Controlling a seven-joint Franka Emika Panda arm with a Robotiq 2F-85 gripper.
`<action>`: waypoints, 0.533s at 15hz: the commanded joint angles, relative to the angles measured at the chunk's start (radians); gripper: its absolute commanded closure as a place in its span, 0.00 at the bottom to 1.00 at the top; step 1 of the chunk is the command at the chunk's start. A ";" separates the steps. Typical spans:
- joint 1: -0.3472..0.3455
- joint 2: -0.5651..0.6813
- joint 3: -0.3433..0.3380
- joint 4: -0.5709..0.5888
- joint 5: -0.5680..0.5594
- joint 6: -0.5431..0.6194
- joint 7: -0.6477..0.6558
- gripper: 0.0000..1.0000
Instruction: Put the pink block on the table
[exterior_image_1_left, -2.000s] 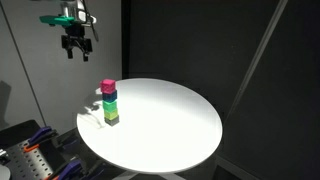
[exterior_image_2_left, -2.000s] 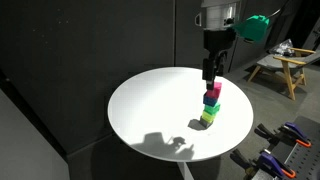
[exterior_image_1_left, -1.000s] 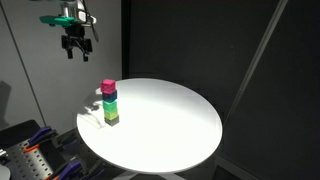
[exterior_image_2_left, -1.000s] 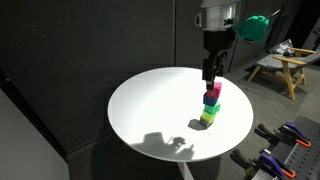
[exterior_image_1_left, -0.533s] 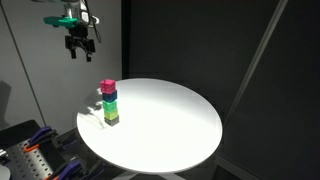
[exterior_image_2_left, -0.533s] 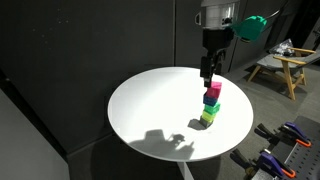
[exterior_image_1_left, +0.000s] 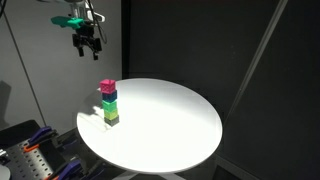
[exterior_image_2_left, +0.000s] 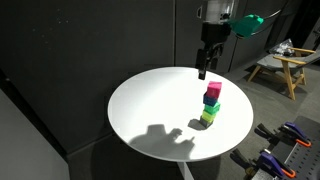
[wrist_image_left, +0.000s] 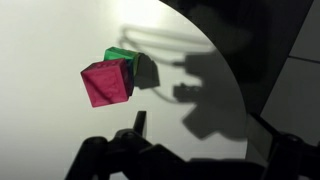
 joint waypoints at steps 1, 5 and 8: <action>-0.012 0.005 -0.023 0.012 0.022 0.028 0.003 0.00; -0.027 0.010 -0.050 0.011 0.035 0.044 0.002 0.00; -0.041 0.016 -0.067 0.007 0.037 0.046 0.002 0.00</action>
